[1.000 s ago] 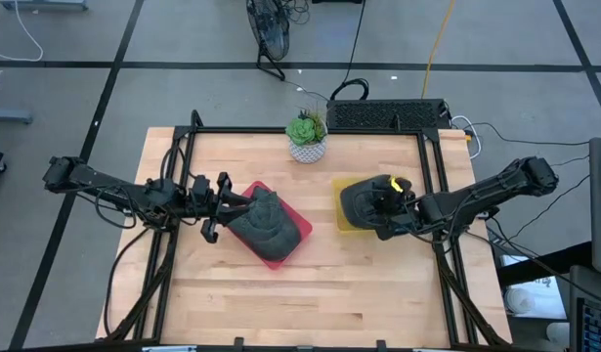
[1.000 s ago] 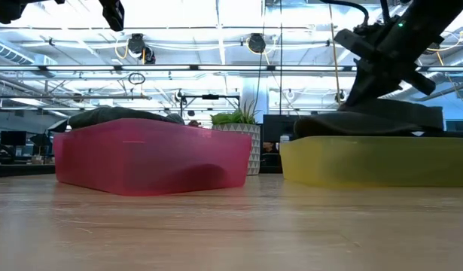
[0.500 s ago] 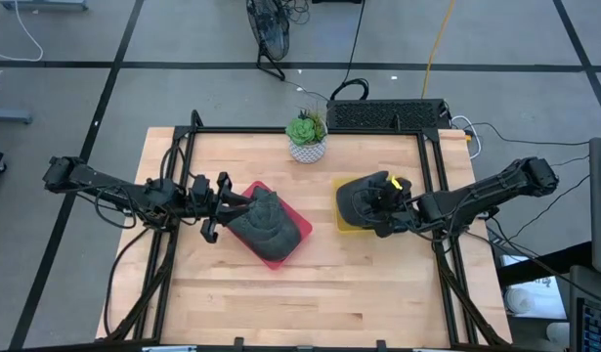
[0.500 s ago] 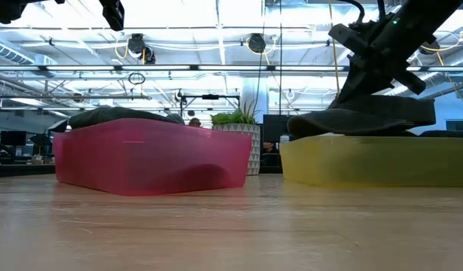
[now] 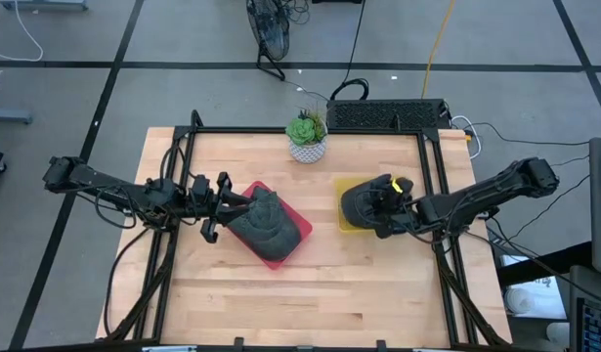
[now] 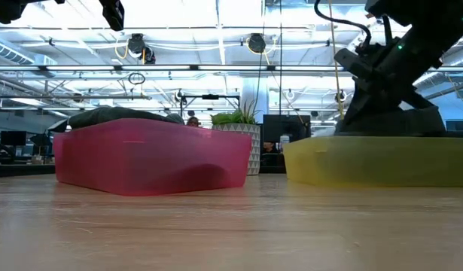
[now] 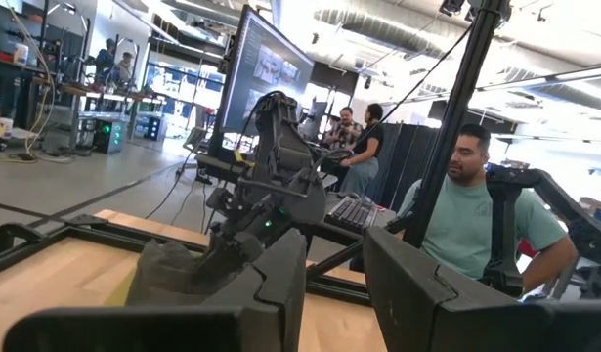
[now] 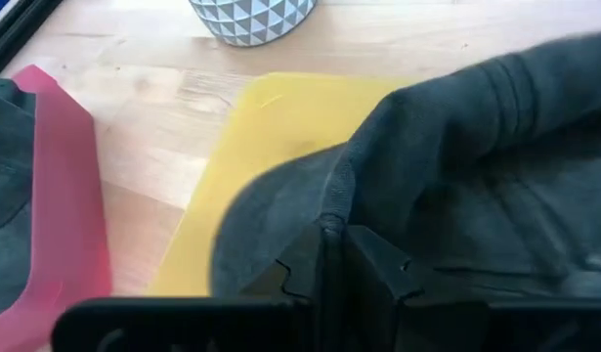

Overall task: Pick & Place hat
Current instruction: Put the black cap into the yellow bin

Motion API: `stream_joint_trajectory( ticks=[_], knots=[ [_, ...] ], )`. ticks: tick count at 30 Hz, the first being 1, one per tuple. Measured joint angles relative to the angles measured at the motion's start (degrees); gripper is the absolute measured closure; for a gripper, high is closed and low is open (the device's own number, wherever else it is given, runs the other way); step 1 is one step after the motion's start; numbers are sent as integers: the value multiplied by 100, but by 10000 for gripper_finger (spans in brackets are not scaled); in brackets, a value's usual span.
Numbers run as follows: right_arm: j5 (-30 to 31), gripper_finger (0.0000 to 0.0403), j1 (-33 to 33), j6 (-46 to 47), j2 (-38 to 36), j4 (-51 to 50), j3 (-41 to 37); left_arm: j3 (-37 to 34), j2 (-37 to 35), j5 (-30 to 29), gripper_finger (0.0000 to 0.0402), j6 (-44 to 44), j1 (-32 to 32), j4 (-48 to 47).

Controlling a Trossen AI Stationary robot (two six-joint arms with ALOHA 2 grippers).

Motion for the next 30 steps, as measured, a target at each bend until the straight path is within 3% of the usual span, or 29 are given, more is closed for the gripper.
stream_joint_trajectory(
  ticks=[12, 21, 27, 30],
  knots=[
    [-2, 347, -2, -130, 0, 406, -149, 0, -1, -2, 293, 2, -1, 0],
    [-84, 323, -64, -976, -173, 1069, -149, 0, -2, -2, 293, 2, -1, -2],
    [-565, 306, -114, -1292, -593, 1060, -149, 0, 0, -2, 293, 13, -1, -13],
    [-1120, 305, -114, -1547, -770, 1024, -149, 0, -1, -2, 293, 15, -1, -13]
  ],
)
